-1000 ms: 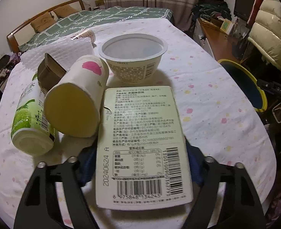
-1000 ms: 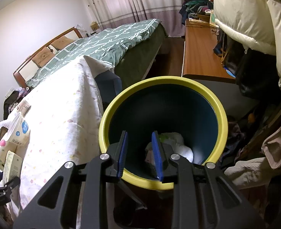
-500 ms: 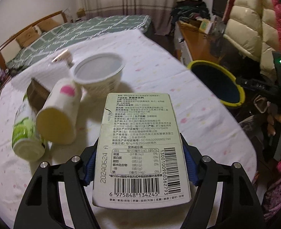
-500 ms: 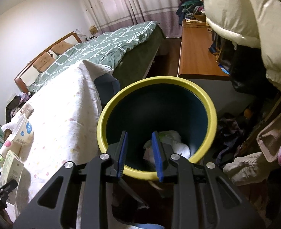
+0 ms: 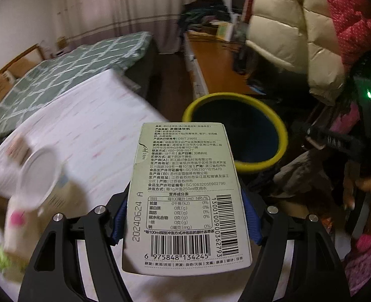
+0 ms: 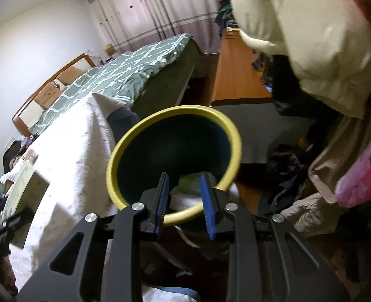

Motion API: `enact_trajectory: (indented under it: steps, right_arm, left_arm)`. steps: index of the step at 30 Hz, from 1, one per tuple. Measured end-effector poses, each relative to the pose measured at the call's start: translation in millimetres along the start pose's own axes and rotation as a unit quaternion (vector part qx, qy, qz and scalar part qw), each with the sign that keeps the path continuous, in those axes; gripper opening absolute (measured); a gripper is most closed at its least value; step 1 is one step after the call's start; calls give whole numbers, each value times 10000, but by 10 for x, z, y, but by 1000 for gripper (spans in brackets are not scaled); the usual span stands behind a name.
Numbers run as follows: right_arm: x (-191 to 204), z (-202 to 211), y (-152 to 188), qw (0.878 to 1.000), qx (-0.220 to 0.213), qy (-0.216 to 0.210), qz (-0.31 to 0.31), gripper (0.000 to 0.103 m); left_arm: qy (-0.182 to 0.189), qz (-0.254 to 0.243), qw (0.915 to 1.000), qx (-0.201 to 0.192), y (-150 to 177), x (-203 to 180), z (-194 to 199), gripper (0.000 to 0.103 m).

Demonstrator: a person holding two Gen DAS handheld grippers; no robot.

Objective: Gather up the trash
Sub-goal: 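Carry the carton over the bin and release it with the left tool, then move both tools back to the table toward the foam net sleeve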

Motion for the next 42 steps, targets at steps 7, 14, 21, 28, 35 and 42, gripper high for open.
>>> enact_trajectory:
  steps: [7, 14, 21, 28, 35, 42]
  right_arm:
    - [-295, 83, 70, 9997, 23, 193, -151, 25]
    - [-433, 99, 126, 9993, 97, 276, -219, 25]
    - [-432, 130, 115, 9993, 70, 282, -238, 25]
    - [-212, 92, 138, 9998, 110, 113, -77, 25]
    - [144, 51, 142, 9997, 158, -20, 202, 25]
    - [759, -45, 139, 9969, 272, -237, 698, 25]
  left_arm:
    - [385, -443, 9983, 64, -510, -587, -438, 72]
    - [576, -572, 9965, 209, -824, -1009, -920, 72]
    - [432, -395, 9983, -41, -1016, -1004, -1001, 90]
    - [584, 85, 9969, -520, -728, -534, -215, 93]
    - [75, 443, 9933, -1061, -271, 181, 585, 98]
    - [-593, 1328, 9804, -1326, 283, 1294, 1224, 98]
Point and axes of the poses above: each gripper's, at about its wrist camera, not at the fingertips, and z roughly against the way its jaws point, x to its left, y to its underside, the point moved 8 cm from there along -z, roughly the way its jaws point, and after that the axes turned 3 degrees about -y, right-handed, at the moved point
